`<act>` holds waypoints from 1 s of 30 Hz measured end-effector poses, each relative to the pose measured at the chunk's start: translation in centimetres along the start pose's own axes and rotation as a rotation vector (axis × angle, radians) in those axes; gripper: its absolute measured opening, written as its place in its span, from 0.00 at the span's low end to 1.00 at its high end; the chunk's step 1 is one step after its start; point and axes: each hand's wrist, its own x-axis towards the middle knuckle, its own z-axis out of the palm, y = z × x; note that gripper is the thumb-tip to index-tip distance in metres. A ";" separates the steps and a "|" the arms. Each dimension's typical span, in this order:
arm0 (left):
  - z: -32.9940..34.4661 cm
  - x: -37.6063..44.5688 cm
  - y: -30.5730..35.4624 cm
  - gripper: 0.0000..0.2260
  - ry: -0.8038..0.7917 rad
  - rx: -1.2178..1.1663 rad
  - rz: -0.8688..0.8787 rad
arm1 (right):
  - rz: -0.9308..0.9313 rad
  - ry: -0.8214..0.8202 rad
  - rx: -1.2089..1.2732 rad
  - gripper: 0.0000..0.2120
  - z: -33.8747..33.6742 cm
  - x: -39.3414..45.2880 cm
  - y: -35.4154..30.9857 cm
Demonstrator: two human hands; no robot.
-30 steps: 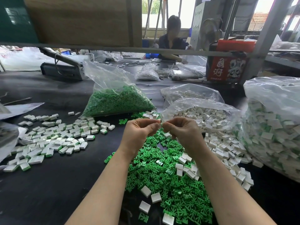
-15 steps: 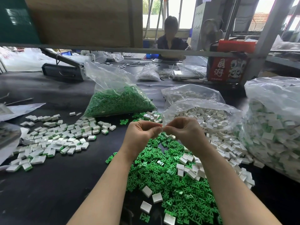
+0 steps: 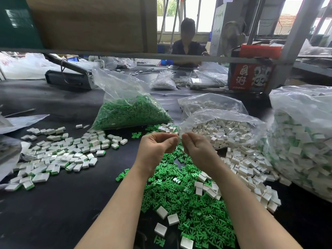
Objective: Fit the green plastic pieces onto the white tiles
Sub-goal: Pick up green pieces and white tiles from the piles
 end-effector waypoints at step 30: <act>0.2 -0.1 -0.1 0.03 -0.140 0.138 0.116 | 0.284 -0.413 0.611 0.27 -1.0 -0.4 0.6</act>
